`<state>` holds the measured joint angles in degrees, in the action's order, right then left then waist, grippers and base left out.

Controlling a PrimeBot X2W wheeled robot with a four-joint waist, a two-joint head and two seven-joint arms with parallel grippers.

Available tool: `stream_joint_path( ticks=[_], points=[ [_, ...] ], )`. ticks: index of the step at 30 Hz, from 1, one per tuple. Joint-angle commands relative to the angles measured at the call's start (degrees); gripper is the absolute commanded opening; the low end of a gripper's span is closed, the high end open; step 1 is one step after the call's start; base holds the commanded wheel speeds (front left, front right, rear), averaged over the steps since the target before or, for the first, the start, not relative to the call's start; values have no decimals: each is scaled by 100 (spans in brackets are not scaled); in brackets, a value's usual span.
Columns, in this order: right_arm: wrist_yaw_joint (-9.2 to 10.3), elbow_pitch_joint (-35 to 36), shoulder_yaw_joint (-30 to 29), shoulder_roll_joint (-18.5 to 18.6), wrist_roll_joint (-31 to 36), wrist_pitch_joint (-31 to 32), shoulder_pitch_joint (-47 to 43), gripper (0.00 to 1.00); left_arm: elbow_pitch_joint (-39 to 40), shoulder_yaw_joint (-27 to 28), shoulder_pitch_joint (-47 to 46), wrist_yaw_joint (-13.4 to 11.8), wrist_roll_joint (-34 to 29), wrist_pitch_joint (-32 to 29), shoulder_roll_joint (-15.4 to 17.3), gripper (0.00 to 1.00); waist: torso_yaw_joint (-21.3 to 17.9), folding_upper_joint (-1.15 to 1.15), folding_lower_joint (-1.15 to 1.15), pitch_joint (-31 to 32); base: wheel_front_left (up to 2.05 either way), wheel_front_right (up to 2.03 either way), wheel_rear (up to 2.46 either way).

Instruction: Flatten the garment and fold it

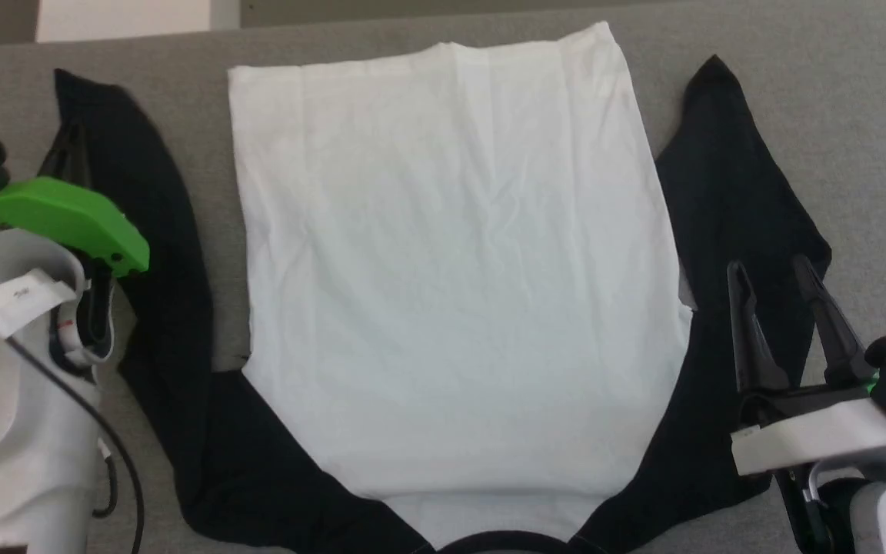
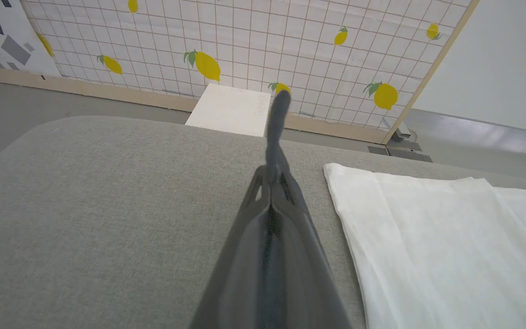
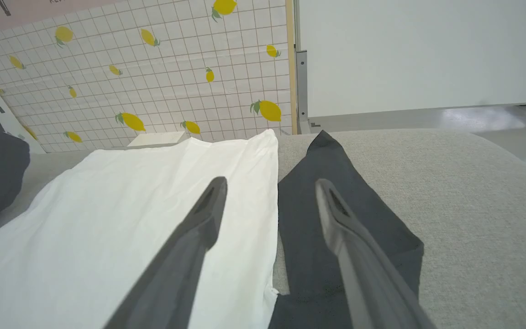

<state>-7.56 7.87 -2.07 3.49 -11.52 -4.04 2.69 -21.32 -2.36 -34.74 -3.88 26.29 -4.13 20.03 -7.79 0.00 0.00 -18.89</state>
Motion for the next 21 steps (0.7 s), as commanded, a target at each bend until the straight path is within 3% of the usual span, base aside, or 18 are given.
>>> stream_joint_path(
  ticks=[1, 8, 15, 21],
  points=[
    [8, 10, -15, -18, 15, 16, -90, 100, 287, 85, 221, -79, 63, -29, 80, 0, 243, 0, 0, 358, 0, 0, 0],
    [8, 44, -93, -39, 14, 98, -327, 100, 2295, 406, 1273, -355, 319, -471, 214, 0, 484, 0, 0, 694, 0, 0, 0],
    [8, 133, -137, -47, 53, 190, -435, 100, 4152, 194, 1915, -82, 1004, -819, -80, 0, 646, 0, 0, 872, 0, 0, 0],
    [8, 217, -155, -49, 77, 274, -442, 100, 4780, -575, 1892, 261, 1353, -1097, -381, 0, 682, 0, 0, 930, 0, 0, 0]
  ],
)
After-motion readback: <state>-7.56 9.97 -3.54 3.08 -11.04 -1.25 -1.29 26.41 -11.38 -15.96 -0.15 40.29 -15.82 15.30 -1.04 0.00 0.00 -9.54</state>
